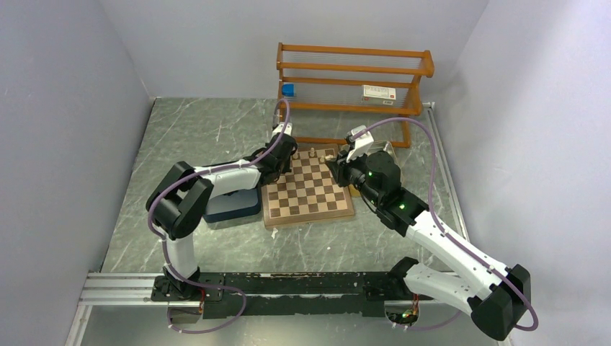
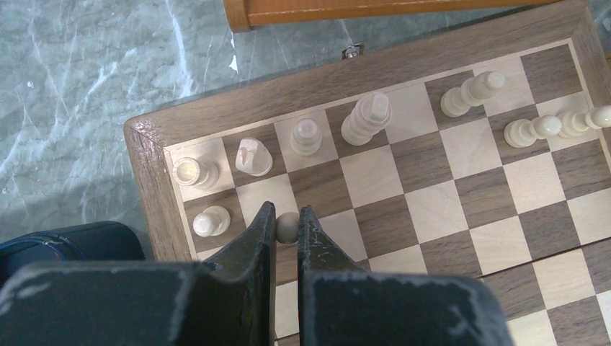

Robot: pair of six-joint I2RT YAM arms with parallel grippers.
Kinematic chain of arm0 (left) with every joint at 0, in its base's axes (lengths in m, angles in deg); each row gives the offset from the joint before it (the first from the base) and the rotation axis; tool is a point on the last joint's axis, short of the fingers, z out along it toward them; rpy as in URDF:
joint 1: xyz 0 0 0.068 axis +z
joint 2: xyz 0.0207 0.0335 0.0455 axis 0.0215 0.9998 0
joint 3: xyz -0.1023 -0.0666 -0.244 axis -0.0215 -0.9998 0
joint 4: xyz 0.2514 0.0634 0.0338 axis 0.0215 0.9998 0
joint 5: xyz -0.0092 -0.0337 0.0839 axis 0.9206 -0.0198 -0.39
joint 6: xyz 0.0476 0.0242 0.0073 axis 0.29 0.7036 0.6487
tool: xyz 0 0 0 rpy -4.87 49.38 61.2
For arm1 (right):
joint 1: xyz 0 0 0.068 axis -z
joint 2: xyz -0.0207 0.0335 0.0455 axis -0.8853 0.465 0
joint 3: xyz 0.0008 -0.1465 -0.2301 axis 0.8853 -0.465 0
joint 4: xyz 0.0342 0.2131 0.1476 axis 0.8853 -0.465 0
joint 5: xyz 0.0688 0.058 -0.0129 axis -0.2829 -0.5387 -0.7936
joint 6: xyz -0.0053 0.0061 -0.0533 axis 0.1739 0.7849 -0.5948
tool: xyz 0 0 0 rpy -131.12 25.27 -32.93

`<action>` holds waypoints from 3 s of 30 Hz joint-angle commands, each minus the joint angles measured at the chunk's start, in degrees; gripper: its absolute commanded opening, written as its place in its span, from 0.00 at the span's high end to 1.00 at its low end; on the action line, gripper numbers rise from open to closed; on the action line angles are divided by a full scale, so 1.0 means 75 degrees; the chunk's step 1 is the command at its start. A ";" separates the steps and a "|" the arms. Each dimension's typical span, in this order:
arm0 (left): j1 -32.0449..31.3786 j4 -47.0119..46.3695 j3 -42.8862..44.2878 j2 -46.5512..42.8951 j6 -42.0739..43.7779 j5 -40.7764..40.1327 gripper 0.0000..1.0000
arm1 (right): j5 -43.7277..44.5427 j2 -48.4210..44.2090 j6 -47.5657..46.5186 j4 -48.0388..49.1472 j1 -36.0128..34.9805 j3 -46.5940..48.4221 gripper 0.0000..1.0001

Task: Set up the chess pieces on the board
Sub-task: Place the chess piece on the chessboard.

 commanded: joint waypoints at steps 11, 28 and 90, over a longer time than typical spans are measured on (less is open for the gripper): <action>0.0157 -0.0547 -0.0153 0.0128 0.0086 -0.0167 0.90 | 0.0311 -0.0095 -0.0143 -0.0017 0.0062 -0.0058 0.87; 0.0166 -0.0594 -0.0193 0.0276 0.0148 -0.0314 0.89 | 0.0401 -0.0164 -0.0171 -0.0061 0.0054 -0.0046 0.86; 0.0187 0.0141 0.0553 -0.0479 -0.0200 0.0388 0.64 | -0.0256 0.0223 0.0443 -0.0124 0.0062 -0.0039 0.86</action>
